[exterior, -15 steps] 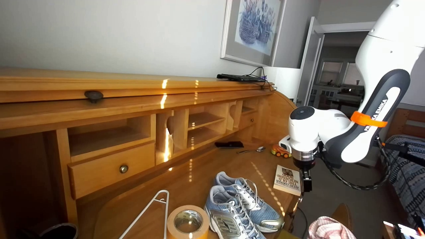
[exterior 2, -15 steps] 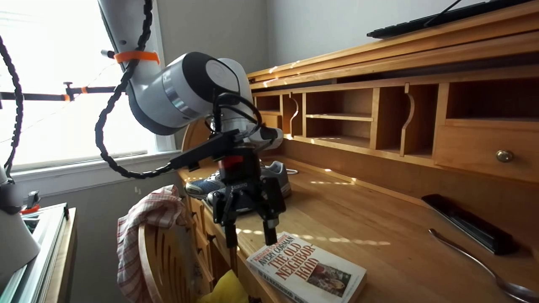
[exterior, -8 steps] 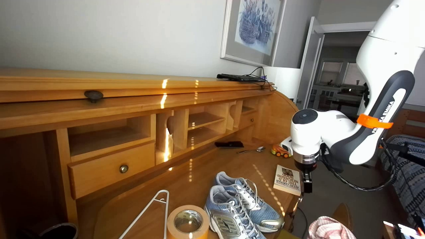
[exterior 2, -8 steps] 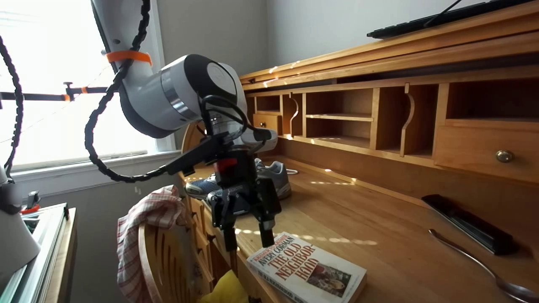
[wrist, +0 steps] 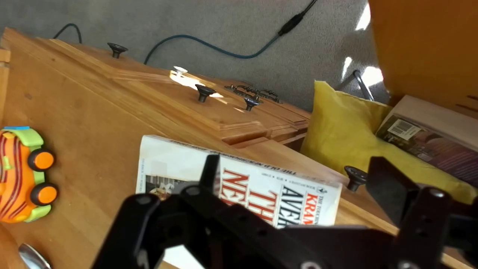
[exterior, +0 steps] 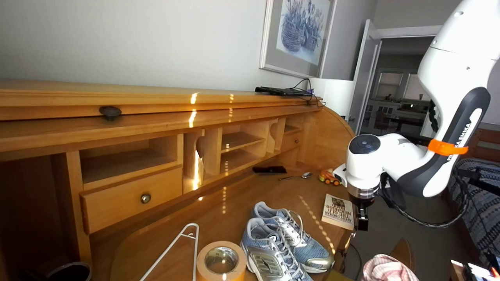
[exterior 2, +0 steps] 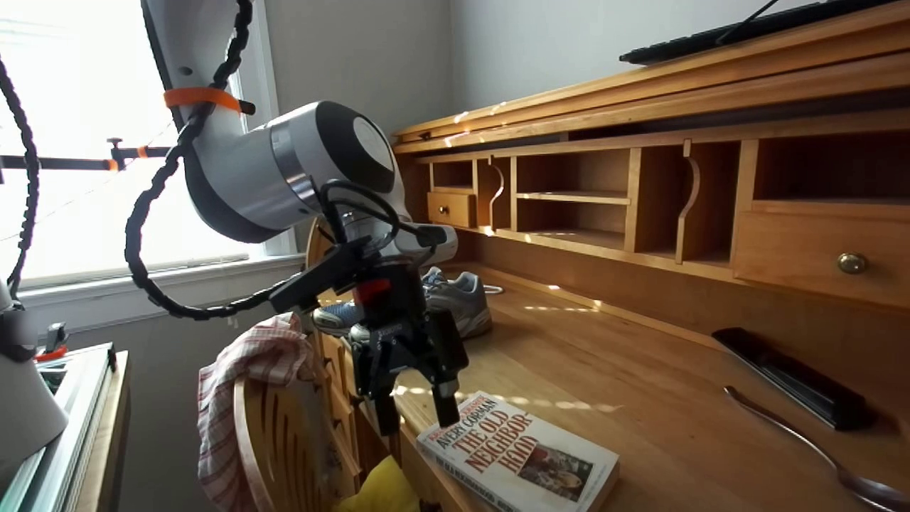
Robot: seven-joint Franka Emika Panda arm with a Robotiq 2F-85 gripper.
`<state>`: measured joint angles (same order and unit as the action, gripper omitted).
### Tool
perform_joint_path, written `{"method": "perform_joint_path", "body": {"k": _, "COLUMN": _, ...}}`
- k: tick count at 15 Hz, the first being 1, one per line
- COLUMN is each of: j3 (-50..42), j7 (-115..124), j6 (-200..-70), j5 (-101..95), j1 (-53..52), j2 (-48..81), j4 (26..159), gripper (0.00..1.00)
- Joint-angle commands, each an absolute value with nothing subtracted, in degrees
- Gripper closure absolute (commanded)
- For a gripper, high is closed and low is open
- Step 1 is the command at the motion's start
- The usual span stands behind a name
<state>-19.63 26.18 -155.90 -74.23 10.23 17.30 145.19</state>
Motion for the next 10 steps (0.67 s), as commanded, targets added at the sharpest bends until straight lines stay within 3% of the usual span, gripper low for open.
{"method": "perform_joint_path", "body": {"k": 1, "j3": -20.4, "j7": 31.4, "j6": -158.1, "j5": -79.0, "j1": 10.2, "j2": 19.7, "j4": 144.6, "gripper": 0.00}}
{"method": "perform_joint_path", "body": {"k": 10, "j3": -20.3, "j7": 40.6, "j6": -157.5, "j5": -87.3, "j1": 10.2, "j2": 23.0, "j4": 142.2, "gripper": 0.00}}
